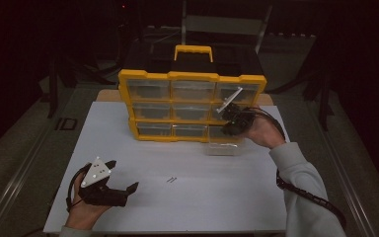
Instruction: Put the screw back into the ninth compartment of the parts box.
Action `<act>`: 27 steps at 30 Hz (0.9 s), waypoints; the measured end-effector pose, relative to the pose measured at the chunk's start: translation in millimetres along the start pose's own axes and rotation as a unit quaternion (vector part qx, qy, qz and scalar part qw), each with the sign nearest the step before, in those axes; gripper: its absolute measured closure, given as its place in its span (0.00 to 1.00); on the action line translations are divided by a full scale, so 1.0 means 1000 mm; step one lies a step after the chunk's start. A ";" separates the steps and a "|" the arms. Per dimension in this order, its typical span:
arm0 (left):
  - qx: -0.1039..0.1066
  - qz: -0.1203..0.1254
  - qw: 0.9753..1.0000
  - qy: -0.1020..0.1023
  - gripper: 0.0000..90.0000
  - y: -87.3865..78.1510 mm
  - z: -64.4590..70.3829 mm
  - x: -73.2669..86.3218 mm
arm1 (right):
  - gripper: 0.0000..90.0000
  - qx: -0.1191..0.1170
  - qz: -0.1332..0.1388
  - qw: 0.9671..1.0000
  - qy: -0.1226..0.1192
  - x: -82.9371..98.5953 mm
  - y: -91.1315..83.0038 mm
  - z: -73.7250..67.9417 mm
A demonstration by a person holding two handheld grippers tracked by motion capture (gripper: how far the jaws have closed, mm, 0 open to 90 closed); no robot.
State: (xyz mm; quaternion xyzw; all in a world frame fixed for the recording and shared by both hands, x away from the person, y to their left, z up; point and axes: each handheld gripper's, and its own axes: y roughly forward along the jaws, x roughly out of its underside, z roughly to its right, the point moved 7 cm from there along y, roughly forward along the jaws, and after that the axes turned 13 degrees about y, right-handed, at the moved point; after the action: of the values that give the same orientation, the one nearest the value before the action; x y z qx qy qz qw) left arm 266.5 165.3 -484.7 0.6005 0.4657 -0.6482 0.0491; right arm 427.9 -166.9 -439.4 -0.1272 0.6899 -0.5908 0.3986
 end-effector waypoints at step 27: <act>0.001 -0.001 1.000 0.001 0.01 0.000 0.001 -0.001 | 0.22 -0.039 0.025 0.998 -0.038 -0.008 0.008 -0.034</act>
State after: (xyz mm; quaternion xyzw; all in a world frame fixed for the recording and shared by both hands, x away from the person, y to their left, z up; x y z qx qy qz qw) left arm 266.0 164.5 -484.1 0.6011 0.4658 -0.6477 0.0473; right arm 411.6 -135.6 -443.8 -0.1473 0.6998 -0.5480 0.4340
